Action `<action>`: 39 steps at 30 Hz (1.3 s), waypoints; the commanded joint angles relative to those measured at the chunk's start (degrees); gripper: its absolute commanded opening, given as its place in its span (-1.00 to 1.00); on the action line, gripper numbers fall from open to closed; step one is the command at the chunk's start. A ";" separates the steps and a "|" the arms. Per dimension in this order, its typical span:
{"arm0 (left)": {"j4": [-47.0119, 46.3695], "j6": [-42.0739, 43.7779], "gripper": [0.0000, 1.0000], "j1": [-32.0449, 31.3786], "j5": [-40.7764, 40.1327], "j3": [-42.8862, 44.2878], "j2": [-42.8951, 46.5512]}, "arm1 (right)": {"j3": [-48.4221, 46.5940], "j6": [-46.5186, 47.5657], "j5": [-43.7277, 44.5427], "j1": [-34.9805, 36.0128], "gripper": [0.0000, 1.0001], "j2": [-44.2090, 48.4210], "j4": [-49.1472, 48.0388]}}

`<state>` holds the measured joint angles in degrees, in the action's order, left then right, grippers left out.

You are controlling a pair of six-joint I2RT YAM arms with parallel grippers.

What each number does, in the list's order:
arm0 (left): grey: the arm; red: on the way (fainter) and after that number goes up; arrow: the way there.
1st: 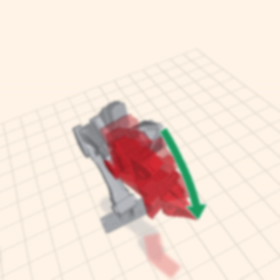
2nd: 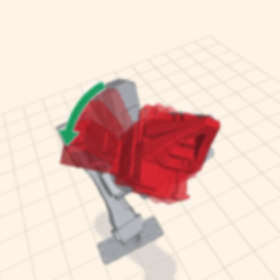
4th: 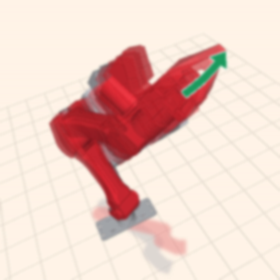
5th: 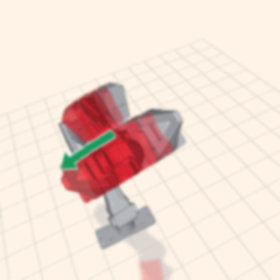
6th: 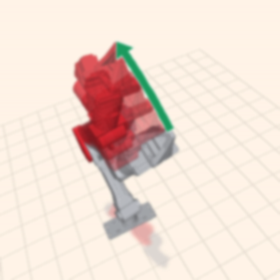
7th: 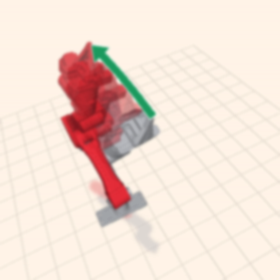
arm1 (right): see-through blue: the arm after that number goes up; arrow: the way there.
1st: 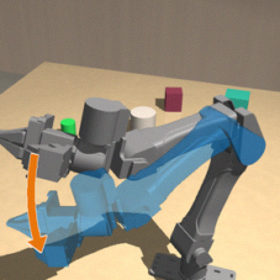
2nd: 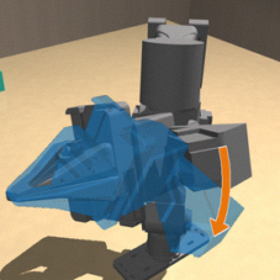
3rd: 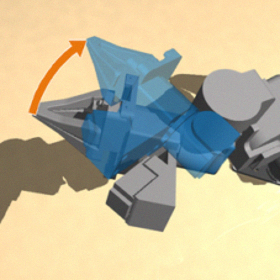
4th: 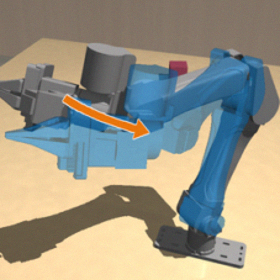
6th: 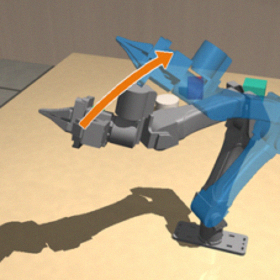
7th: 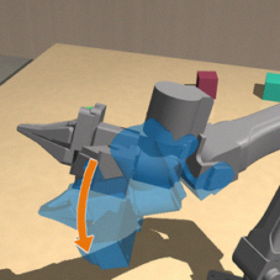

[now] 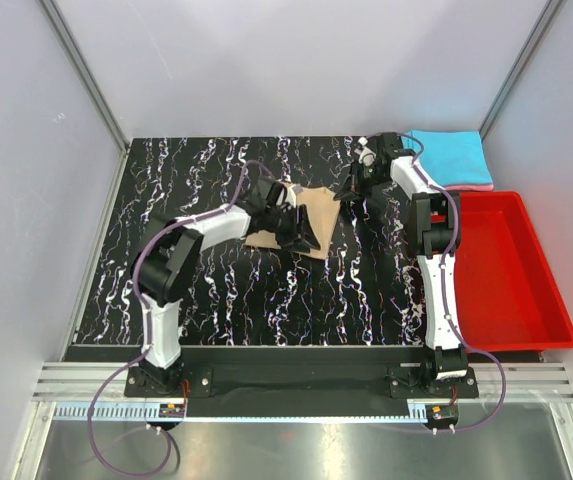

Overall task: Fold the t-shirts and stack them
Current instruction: Neatly place the folded tshirt to the corner

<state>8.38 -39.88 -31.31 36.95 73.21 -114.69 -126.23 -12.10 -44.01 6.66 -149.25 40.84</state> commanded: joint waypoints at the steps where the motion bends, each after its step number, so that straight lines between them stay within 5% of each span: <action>1: 11.98 6.37 -0.05 1.86 1.03 8.78 8.78 | -5.15 4.26 8.40 -0.33 -1.00 2.82 3.18; 7: 20.53 11.57 -0.04 8.61 -5.98 8.45 13.79 | -8.32 8.58 18.33 -0.42 -1.00 5.46 8.29; 15: 19.38 8.06 -0.13 13.47 -14.09 11.85 2.12 | -9.82 11.83 23.52 -0.50 -1.00 10.02 10.66; 28: 14.47 5.08 0.01 13.73 -7.95 15.30 -6.33 | -8.50 18.60 32.84 -0.42 -1.00 15.30 10.93; 39: 21.77 7.44 0.01 13.47 1.46 12.32 5.79 | -9.65 28.96 48.83 -1.64 -1.00 16.27 4.00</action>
<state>29.21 -34.09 -17.50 32.73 86.00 -117.54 -132.86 11.51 -2.44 6.37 -137.75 50.19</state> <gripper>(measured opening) 0.503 0.033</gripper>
